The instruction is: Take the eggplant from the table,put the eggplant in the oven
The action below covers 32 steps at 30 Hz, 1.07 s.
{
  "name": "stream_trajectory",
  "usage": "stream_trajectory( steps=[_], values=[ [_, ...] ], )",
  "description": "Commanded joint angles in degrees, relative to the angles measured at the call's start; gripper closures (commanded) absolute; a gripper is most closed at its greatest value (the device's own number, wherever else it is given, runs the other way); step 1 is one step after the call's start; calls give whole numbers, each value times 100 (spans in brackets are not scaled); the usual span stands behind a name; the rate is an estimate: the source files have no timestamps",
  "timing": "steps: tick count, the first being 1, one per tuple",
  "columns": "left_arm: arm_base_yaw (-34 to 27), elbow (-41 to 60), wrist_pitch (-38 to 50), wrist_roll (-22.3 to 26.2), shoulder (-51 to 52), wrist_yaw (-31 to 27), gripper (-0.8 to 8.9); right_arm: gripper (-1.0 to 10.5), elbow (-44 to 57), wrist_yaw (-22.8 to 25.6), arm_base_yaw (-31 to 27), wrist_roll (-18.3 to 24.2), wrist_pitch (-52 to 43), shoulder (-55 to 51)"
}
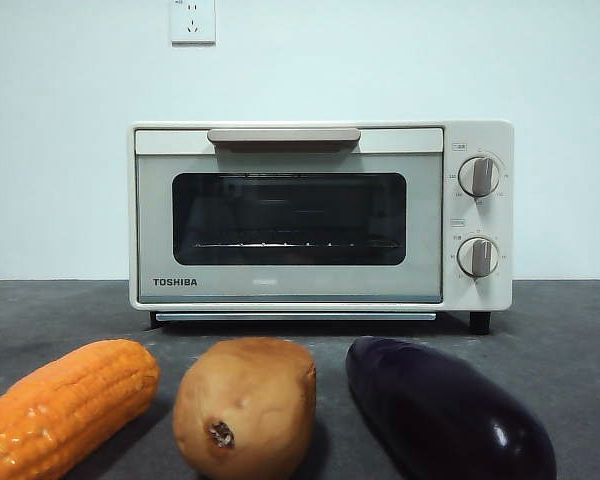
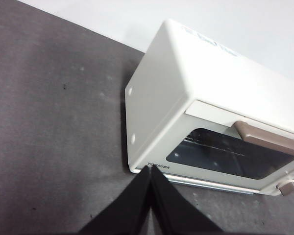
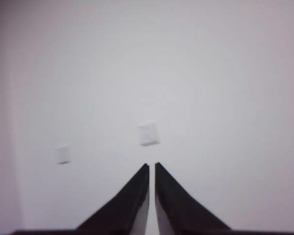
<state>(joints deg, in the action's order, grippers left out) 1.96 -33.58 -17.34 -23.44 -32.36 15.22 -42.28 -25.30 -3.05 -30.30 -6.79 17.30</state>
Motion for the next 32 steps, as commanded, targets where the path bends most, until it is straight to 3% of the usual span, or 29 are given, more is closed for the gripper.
stream_trajectory(
  steps=[1,4,7,11,15,16,26,30,32],
  values=[
    [37,-157,68,72,-59,31,809,944,-160,581,-7,-66,634,323],
    [70,-173,66,72,-76,31,810,944,-365,748,-4,-74,1314,826],
    [87,-208,59,72,-140,74,810,944,-667,557,-2,-70,2035,1499],
    [131,-341,55,94,-332,323,810,944,-1069,-278,129,83,2752,2457],
    [190,-566,-17,184,-667,640,810,944,-1272,-1329,455,264,2857,3180],
    [208,-656,-103,214,-769,706,810,944,-1296,-1392,555,238,2844,3318],
    [485,-1416,-863,850,-1779,776,809,943,-1300,-1314,1641,251,2660,3987],
    [586,-1543,-881,920,-1998,776,809,937,-1300,-778,2122,343,2988,4170],
    [643,-1578,-855,931,-2081,776,809,867,-1300,-428,2483,442,3309,4330]
  ],
)
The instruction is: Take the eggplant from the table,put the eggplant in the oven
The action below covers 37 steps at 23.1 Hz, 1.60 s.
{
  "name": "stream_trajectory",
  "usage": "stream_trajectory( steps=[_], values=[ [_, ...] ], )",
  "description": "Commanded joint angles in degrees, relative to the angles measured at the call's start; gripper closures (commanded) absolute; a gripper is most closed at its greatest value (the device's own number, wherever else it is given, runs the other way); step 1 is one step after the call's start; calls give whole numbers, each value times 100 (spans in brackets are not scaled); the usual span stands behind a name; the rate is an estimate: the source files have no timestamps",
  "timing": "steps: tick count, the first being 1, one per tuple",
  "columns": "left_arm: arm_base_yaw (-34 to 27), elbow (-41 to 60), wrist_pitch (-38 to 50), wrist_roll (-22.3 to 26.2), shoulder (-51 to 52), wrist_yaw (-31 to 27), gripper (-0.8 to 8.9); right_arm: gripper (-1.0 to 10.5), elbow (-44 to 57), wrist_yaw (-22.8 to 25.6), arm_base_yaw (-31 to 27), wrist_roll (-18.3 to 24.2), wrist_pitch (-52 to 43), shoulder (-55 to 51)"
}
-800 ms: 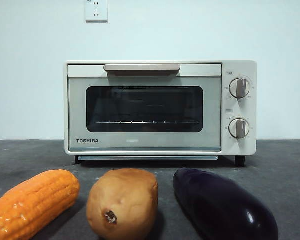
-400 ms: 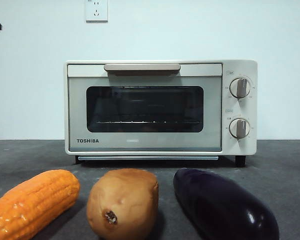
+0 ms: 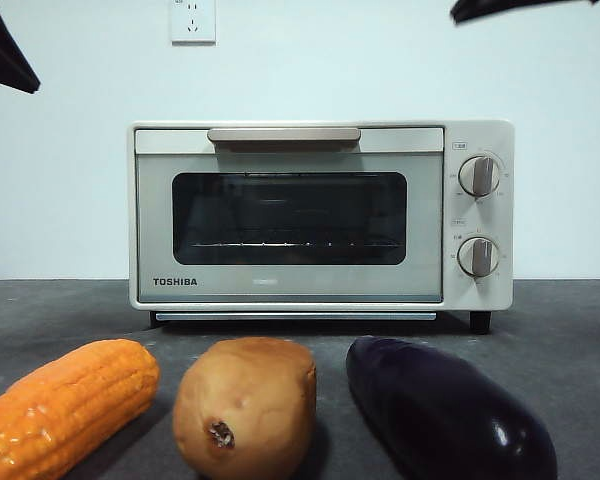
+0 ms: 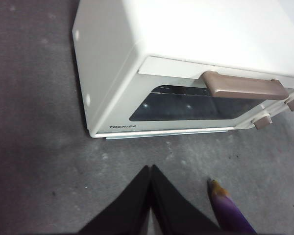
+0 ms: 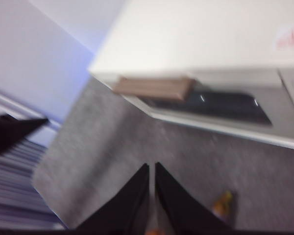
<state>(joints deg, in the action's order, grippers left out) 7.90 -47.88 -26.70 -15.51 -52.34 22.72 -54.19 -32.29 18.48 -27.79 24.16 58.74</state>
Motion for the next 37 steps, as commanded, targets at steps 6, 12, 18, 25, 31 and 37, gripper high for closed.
stream_trajectory(
  steps=[6,12,18,25,31,37],
  values=[
    [118,-151,98,181,-188,26,810,645,-109,1464,1375,297,944,669],
    [122,-151,92,264,-208,26,810,609,-127,2358,2203,289,1397,1272],
    [122,-151,50,282,-208,26,810,609,-291,2640,2557,269,1864,2374],
    [122,-151,50,284,-208,26,810,609,-293,2413,2605,269,1478,3342],
    [122,-151,48,284,-208,26,810,743,-293,2328,2673,227,1237,3484],
    [227,-157,57,284,-216,26,809,854,-688,2566,2651,479,1980,3182]
  ],
)
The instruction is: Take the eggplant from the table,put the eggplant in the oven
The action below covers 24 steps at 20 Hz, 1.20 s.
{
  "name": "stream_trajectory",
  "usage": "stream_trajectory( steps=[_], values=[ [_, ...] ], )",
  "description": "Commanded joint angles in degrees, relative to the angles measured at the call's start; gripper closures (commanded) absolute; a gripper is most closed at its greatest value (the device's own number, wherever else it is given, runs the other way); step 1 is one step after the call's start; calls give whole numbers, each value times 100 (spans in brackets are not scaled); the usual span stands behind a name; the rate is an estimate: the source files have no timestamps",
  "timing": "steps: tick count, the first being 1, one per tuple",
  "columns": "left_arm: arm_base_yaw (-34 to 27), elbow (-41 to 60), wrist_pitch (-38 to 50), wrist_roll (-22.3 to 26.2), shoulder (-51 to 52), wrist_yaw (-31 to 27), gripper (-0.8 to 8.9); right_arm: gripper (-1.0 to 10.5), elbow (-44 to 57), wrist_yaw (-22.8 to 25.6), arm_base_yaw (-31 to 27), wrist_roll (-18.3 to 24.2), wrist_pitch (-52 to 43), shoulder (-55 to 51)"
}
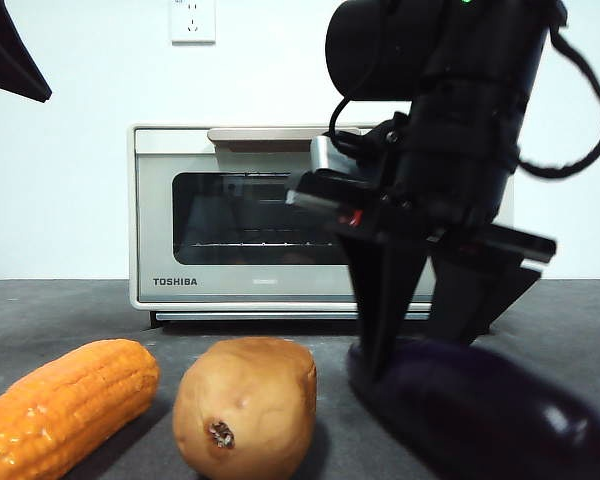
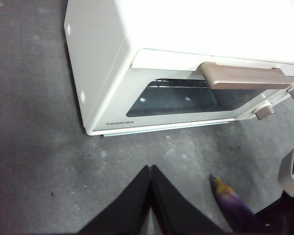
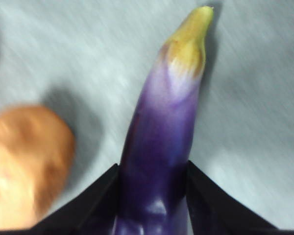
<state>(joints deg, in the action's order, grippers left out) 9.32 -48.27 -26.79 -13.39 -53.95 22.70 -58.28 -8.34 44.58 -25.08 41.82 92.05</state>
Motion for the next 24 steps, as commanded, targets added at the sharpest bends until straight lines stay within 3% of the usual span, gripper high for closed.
stream_trajectory(
  steps=[1,5,11,17,24],
  values=[
    [184,-144,74,72,-90,28,810,854,-444,413,44,369,551,-356],
    [669,-688,59,136,-636,26,809,854,-708,1209,79,807,1362,-1639],
    [1397,-2387,-433,586,-2203,-83,809,854,-708,2332,79,793,1462,-3550],
    [1904,-3895,-964,1185,-3663,-498,810,854,-706,2385,79,789,1609,-4409],
    [2087,-4234,-1172,1425,-4413,-791,810,854,-706,2664,79,750,1856,-4658]
  ],
)
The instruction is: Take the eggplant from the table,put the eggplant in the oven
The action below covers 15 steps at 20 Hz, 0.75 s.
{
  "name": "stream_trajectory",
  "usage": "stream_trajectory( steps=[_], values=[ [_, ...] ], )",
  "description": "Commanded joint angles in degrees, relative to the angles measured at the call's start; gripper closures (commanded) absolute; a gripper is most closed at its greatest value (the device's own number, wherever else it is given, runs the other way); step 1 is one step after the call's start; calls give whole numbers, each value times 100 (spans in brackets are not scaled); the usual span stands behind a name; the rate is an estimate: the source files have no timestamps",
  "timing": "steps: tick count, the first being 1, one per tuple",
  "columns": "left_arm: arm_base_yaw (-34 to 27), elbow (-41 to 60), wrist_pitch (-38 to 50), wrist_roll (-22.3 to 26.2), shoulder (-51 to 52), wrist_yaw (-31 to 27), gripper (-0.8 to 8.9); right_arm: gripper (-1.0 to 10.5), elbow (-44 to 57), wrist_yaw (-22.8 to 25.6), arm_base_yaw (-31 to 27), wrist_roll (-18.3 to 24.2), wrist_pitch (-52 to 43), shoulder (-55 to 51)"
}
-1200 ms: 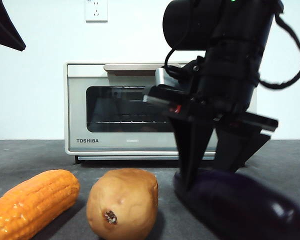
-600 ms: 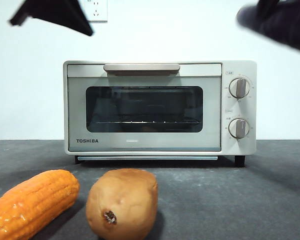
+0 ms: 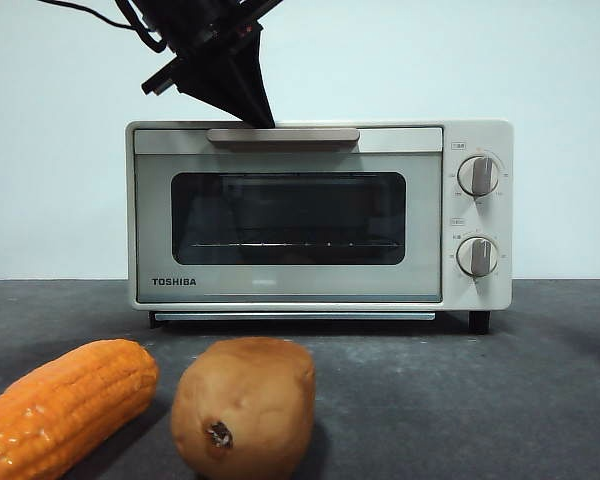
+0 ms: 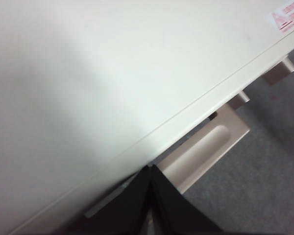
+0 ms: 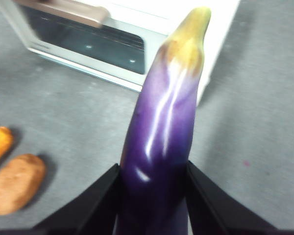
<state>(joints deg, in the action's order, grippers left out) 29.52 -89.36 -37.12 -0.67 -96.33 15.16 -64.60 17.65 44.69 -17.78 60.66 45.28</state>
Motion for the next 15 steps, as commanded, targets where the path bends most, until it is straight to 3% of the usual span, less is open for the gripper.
stream_trajectory(
  steps=[1,15],
  values=[
    [92,-125,-291,168,-192,-37,810,854,-74,63,68,20,-24,20],
    [839,-295,-2389,409,-26,-15,810,854,-74,-33,68,140,-264,39]
  ],
)
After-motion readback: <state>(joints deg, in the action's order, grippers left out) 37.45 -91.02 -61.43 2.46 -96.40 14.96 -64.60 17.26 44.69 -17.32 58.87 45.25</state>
